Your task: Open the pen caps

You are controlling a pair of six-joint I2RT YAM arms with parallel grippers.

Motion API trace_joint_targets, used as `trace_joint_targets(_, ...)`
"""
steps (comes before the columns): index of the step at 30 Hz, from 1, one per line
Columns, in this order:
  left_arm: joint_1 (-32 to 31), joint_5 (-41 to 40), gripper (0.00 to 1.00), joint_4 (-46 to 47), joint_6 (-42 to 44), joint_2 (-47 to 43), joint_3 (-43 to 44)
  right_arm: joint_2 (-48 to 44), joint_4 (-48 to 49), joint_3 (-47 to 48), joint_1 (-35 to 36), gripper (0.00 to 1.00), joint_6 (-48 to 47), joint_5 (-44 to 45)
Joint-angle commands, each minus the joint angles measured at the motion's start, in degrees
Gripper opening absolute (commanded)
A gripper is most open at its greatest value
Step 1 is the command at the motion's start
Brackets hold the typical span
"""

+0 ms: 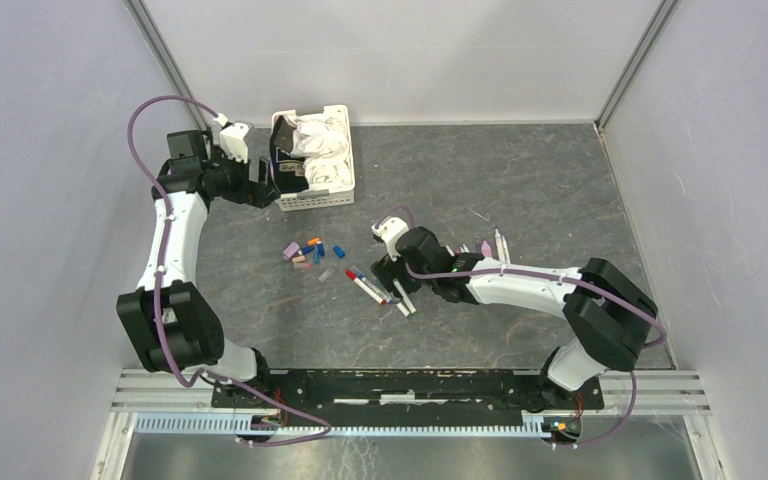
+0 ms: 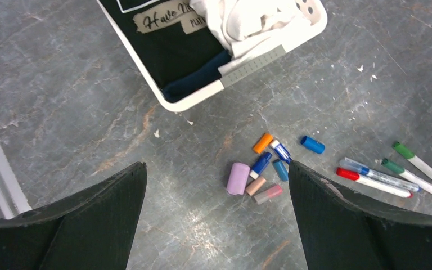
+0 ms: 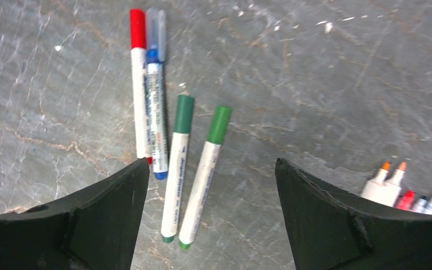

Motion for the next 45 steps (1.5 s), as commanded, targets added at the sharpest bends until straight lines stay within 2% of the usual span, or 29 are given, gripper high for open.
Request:
trace_joint_targets(1, 0.04, 3.96, 1.0, -2.45, 3.54, 0.01, 0.35, 1.67, 1.31, 0.58, 2.45, 0.84, 0.55, -0.5)
trace_joint_targets(6, -0.09, 9.26, 1.0, -7.07, 6.16, 0.58, 1.24, 3.09, -0.36, 0.74, 3.29, 0.73, 0.55, 3.13)
trace_joint_targets(10, -0.09, 10.55, 1.0, -7.85, 7.02, 0.21, 1.2, 2.69, -1.31, 0.24, 3.17, 0.62, 0.72, 6.59)
trace_joint_targets(17, -0.42, 13.06, 1.0, -8.92, 7.89, 0.2, 1.03, 4.12, -1.42, -0.14, 2.61, 0.3, 0.96, 3.12)
trace_joint_targets(18, -0.68, 13.12, 1.0, -8.91, 7.88, 0.07, 0.81, 4.55, -1.33, -0.09, 2.6, 0.28, 1.04, 2.25)
trace_joint_targets(20, -0.97, 13.53, 1.0, -8.86, 8.37, -0.1, 0.42, 5.15, -0.98, -0.09, 2.6, 0.29, 1.41, 1.17)
trace_joint_targets(24, -1.18, 13.79, 1.0, -8.74, 8.79, -0.28, 0.0, 6.23, -1.05, -0.01, 2.6, 0.4, 1.81, 0.59)
trace_joint_targets(27, -1.19, 13.75, 1.0, -8.73, 8.95, -0.3, 0.02, 6.77, -1.06, -0.37, 2.6, 0.43, 1.92, 0.15)
trace_joint_targets(34, -1.81, 14.6, 1.0, -9.42, 9.81, -0.11, -0.25, 6.06, 0.16, -3.63, 2.21, 0.41, 3.04, 2.12)
trace_joint_targets(40, -4.67, 16.23, 1.0, -12.55, 13.97, -0.04, -0.59, 5.07, 2.16, -7.3, 1.74, 0.37, 4.16, 1.45)
trace_joint_targets(42, -6.05, 17.1, 1.0, -13.65, 15.78, -0.4, -1.26, 4.58, 2.8, -8.03, 1.45, 0.3, 4.5, 0.84)
trace_joint_targets(45, -9.25, 18.28, 1.0, -16.3, 21.07, -0.92, -2.22, 3.02, 2.09, -7.28, -0.19, 0.01, 4.1, -0.8)
